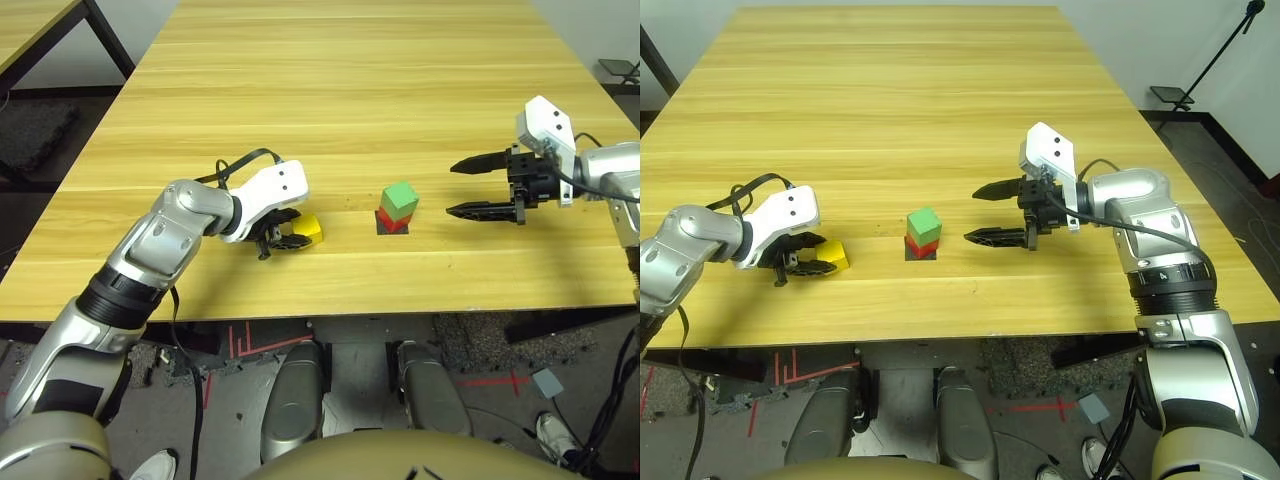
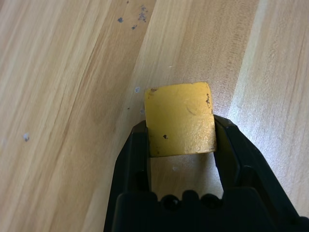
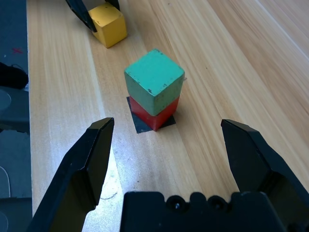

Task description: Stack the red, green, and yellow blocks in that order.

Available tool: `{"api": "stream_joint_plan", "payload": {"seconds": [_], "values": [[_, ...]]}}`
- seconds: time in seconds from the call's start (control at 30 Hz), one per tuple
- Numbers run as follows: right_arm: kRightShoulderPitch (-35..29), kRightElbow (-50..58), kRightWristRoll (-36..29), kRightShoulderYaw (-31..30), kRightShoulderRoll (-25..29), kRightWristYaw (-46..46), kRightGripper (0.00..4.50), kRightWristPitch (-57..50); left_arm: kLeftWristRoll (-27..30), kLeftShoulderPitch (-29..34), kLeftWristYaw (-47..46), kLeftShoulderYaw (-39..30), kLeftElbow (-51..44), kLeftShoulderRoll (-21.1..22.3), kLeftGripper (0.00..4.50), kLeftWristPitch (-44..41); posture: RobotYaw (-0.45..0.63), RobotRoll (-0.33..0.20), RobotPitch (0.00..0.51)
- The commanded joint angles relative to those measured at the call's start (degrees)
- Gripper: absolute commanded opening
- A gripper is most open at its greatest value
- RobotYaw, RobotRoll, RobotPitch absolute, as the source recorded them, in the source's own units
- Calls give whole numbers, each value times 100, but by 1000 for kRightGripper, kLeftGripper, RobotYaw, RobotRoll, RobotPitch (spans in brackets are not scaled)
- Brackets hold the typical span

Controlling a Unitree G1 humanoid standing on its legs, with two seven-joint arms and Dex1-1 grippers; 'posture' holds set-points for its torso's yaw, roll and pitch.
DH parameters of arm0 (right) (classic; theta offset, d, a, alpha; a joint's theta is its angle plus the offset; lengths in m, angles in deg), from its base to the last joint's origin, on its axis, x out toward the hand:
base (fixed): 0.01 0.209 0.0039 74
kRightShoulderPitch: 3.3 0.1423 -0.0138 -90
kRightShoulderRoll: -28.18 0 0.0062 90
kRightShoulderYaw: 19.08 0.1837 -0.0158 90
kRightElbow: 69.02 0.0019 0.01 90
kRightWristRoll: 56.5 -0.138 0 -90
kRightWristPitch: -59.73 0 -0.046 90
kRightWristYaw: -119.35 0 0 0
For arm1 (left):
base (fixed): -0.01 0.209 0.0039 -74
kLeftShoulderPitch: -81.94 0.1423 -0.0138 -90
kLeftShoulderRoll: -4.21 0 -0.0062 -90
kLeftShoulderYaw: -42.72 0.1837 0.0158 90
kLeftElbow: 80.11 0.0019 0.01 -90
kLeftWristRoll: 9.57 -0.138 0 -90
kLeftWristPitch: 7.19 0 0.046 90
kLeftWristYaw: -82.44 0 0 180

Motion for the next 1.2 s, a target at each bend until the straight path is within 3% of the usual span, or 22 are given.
{"api": "stream_joint_plan", "payload": {"seconds": [0.03,0.23,0.47,0.7,1.2], "values": [[-18,5,-33,74,45,-32,4500,-3,142,-412,-39,-126,-269,-46,1940,-537,252,-25,99],[-111,27,-72,40,74,61,4500,59,586,-1848,-183,-129,-490,-471,1940,-2084,263,-5,98],[-152,22,-85,73,57,78,4500,126,630,-3002,-623,149,263,-1448,1940,-2412,241,8,96],[-231,84,-96,144,113,30,4500,108,601,-3168,-859,419,695,-1969,1940,-2379,211,11,99],[-433,322,-133,253,147,-50,4500,-50,781,-2765,-1089,843,465,-2089,1940,-2479,195,16,115]]}}
